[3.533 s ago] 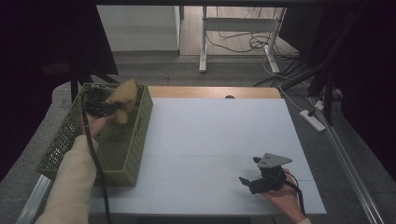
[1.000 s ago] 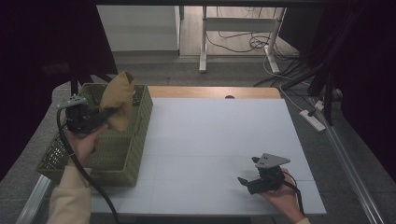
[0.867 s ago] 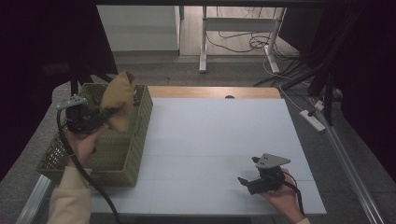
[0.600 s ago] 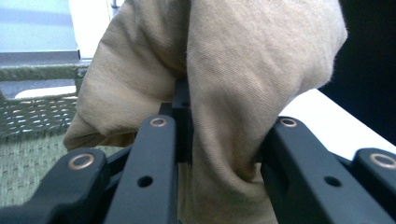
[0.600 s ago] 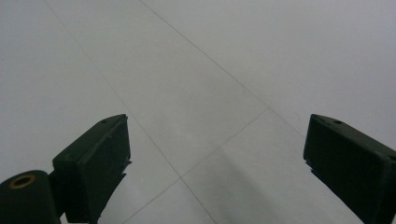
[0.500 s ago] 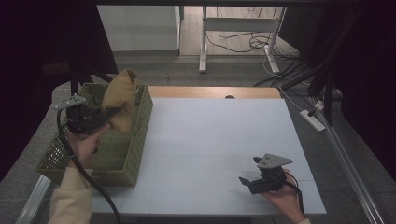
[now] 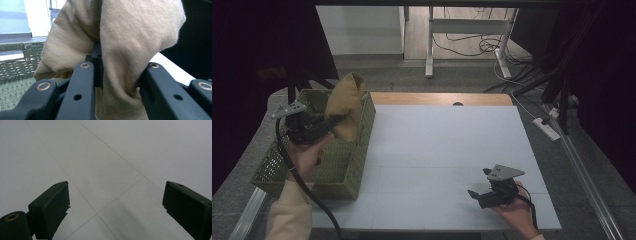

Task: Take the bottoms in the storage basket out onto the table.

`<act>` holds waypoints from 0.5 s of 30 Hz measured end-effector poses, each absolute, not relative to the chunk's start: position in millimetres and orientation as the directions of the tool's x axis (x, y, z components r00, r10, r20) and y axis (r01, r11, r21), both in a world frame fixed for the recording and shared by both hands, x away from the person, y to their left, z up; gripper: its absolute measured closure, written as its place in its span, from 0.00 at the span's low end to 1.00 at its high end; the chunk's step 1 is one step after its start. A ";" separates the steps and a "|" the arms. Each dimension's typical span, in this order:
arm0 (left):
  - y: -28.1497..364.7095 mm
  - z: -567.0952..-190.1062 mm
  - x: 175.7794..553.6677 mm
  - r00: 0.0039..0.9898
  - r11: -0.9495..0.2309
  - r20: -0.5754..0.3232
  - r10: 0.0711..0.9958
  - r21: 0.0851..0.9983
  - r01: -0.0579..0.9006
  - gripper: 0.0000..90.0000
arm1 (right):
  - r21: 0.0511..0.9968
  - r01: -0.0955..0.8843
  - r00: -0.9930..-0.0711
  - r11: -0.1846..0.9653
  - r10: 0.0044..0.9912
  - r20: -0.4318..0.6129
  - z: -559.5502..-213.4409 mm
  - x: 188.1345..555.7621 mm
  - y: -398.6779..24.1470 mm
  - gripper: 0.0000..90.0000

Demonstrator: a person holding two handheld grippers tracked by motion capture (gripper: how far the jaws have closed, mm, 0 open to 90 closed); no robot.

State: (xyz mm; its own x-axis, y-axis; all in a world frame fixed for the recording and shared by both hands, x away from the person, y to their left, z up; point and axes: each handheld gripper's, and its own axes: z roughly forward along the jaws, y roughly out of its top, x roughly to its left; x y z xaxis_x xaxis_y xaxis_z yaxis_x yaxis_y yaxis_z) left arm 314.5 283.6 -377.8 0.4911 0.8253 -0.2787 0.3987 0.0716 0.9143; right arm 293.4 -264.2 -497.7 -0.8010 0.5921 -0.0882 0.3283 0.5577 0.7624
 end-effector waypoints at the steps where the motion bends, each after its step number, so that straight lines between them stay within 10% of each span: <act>1: 281.7 -377.5 314.3 0.495 0.070 -0.279 0.823 0.914 0.399 0.80 | 0.762 0.327 -0.802 0.559 0.591 -0.089 -497.9 293.5 -264.1 0.08; 15: 271.9 -377.3 314.4 0.526 0.081 -0.301 0.796 0.913 0.400 0.80 | 0.759 0.326 -0.803 0.564 0.589 -0.092 -498.7 293.5 -263.2 0.08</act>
State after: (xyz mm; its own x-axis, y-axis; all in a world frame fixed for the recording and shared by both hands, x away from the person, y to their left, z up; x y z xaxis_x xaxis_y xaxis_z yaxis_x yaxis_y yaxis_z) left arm 314.4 271.9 -377.3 0.5257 0.7956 -0.3009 0.4004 0.0806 0.9128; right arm 293.5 -263.2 -498.7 -0.8027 0.5892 -0.0924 0.3263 0.5636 0.7589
